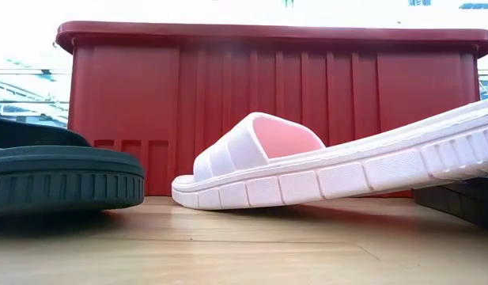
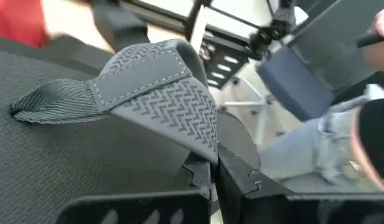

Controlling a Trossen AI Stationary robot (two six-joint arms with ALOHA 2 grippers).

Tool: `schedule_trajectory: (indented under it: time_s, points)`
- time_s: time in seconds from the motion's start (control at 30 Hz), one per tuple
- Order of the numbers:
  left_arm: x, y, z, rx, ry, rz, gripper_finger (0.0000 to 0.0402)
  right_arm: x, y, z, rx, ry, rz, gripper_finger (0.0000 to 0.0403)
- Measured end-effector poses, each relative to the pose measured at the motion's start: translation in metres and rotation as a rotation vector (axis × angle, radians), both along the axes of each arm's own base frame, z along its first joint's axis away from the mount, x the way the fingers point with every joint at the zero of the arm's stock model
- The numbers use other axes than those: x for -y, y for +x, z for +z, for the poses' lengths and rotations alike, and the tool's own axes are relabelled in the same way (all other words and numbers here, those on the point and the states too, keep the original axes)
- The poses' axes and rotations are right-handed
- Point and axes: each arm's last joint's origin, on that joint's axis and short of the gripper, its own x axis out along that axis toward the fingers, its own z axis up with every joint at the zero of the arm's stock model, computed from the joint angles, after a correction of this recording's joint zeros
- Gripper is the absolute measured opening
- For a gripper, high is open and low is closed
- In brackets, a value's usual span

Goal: Pick and place slides into bin
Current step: Put the black slipper into the red bin

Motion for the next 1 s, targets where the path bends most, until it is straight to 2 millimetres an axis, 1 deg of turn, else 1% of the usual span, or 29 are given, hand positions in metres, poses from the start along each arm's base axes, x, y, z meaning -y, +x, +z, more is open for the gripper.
schedule_trajectory:
  time_s: [0.17,0.33,0.5,0.6,0.73,0.87,1.0]
  points:
    - [-0.011,-0.002,0.019,0.053,0.157,0.017,0.0000,0.003,0.002,0.000,0.026,-0.025,-0.111,0.0005]
    - [-0.023,0.003,0.025,0.115,0.324,-0.012,0.0000,0.008,0.009,0.003,0.079,-0.068,-0.161,0.0027]
    - [-0.038,0.011,0.025,0.134,0.430,-0.038,0.0000,0.007,0.027,0.007,0.183,-0.089,-0.196,0.0062]
    - [-0.045,0.014,0.025,0.141,0.475,-0.049,0.0000,0.009,0.038,0.008,0.217,-0.079,-0.233,0.0084]
    - [-0.047,0.015,0.025,0.153,0.525,-0.082,0.0000,0.015,0.055,0.006,0.235,-0.061,-0.299,0.0108]
    - [-0.047,0.015,0.025,0.159,0.551,-0.100,0.0000,0.022,0.071,-0.002,0.205,-0.085,-0.348,0.0126]
    - [-0.047,0.015,0.025,0.160,0.557,-0.105,0.0000,0.024,0.083,-0.006,0.212,-0.065,-0.293,0.0132]
